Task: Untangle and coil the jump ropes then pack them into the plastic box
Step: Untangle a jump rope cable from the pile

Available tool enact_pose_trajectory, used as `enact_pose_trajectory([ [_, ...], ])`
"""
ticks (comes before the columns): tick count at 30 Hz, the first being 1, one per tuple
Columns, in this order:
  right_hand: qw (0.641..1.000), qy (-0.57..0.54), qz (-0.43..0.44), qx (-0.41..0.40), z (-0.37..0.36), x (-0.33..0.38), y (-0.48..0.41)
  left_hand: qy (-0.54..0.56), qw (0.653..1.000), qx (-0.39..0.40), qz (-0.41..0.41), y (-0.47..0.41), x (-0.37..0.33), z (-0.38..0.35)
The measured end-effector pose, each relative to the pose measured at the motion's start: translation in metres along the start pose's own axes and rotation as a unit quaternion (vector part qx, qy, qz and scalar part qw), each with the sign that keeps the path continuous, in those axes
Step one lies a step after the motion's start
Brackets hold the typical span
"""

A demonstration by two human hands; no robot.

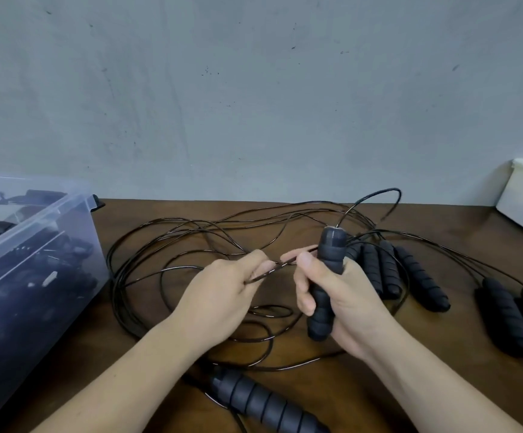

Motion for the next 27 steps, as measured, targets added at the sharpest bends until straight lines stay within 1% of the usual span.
enact_pose_trajectory([
  [2,1.0,0.015,0.012,0.02,-0.007,0.002,0.001,0.001,0.999,-0.026,0.03,-0.001,0.01,0.007],
  [4,0.999,0.023,0.026,0.016,-0.012,0.005,0.001,-0.036,0.996,-0.033,0.072,-0.002,0.019,0.01],
  [6,0.999,0.024,0.043,-0.016,-0.007,0.009,0.002,-0.061,0.99,-0.025,0.127,-0.002,0.032,0.009],
  [8,0.996,0.015,0.048,-0.074,0.003,0.013,0.002,-0.092,0.982,-0.02,0.165,-0.001,0.04,0.009],
  [9,0.994,0.003,0.042,-0.1,0.008,0.013,0.003,-0.104,0.979,-0.017,0.176,-0.001,0.043,0.009],
  [11,0.993,-0.004,0.018,-0.12,0.011,0.008,0.004,-0.121,0.975,-0.004,0.187,0.0,0.042,0.009],
  [15,0.992,0.031,-0.058,-0.103,0.003,-0.015,0.004,-0.166,0.971,0.024,0.168,-0.001,0.019,0.0],
  [18,0.991,0.048,-0.071,-0.099,-0.002,-0.025,0.004,-0.177,0.977,0.038,0.111,-0.001,-0.001,-0.012],
  [20,0.991,0.053,-0.063,-0.106,-0.002,-0.024,0.005,-0.148,0.987,0.037,0.047,0.001,-0.012,-0.019],
  [22,0.991,0.051,-0.056,-0.108,0.001,-0.022,0.005,-0.101,0.994,0.027,0.012,0.003,-0.015,-0.02],
  [24,0.991,0.062,-0.053,-0.11,0.006,-0.019,0.005,-0.06,0.998,0.009,0.004,0.002,-0.011,-0.017],
  [27,0.989,0.058,-0.04,-0.134,0.015,-0.01,0.004,-0.036,0.999,-0.013,0.015,-0.001,0.001,-0.008],
])
Point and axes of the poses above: each hand's wrist, its own y-axis away from the middle knuckle, its own z-axis out of the back of the hand, x = y × z, the point moved 8 cm from there along -y, towards the middle knuckle, and after that the axes turned 9 degrees about x, right-handed, at the moved point
